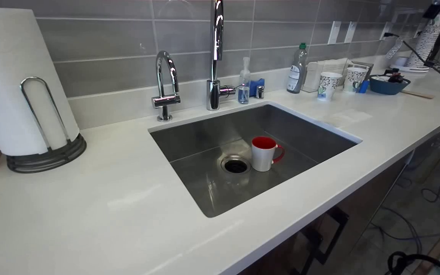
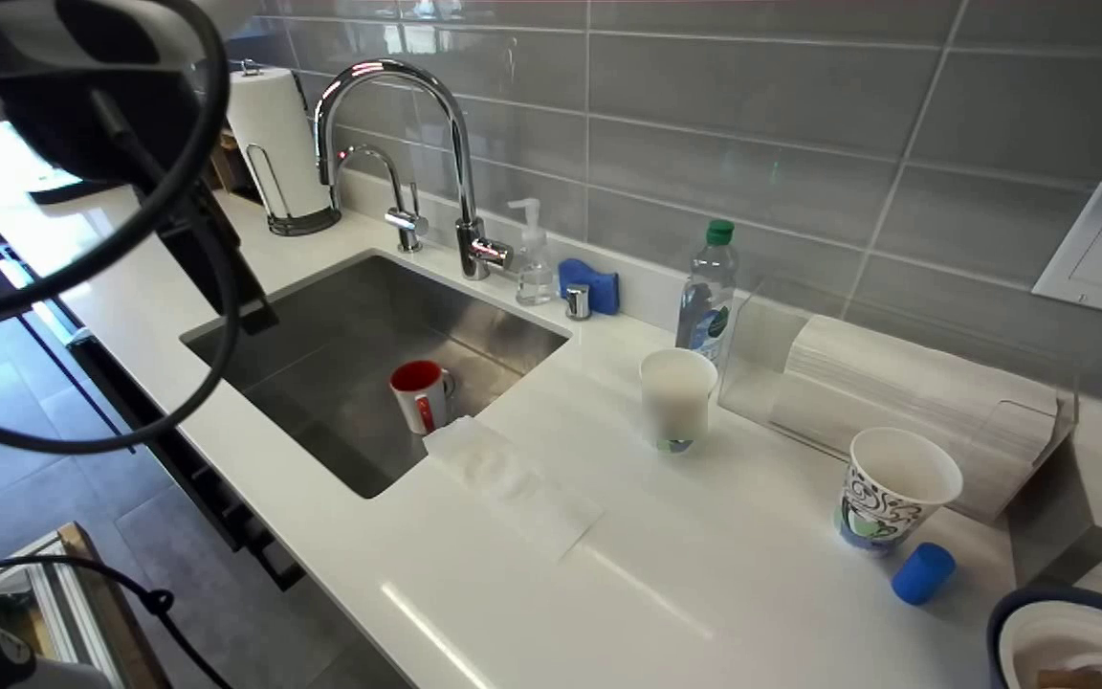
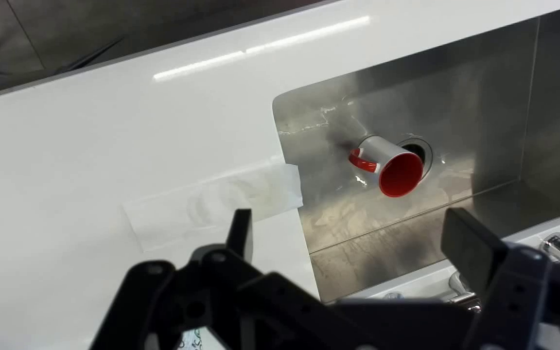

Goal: Pour the contents in the cup to the right into the cup to the left

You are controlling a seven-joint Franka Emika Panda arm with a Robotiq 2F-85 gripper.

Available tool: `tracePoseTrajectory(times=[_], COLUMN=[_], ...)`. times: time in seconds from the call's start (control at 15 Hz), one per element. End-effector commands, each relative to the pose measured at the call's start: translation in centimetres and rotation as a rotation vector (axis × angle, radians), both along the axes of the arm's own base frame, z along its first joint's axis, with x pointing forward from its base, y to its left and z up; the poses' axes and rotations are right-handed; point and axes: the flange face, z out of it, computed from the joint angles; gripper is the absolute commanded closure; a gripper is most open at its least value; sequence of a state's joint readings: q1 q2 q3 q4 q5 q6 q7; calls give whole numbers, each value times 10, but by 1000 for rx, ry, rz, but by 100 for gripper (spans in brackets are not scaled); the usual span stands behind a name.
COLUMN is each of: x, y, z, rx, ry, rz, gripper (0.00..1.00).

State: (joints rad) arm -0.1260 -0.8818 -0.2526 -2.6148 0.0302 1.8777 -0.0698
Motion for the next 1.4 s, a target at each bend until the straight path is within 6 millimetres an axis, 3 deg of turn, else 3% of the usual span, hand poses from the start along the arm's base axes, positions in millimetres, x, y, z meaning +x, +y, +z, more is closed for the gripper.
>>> tracePoseTrajectory(times=[0.0,0.47,0.87,1.33], x=[0,0,28,88], y=[0,0,-94,-155], z=[1,1,14,-13], rx=[0,0,-76,-159], ry=[1,1,28,-6], rz=[0,0,69,33], gripper=[0,0,0,0])
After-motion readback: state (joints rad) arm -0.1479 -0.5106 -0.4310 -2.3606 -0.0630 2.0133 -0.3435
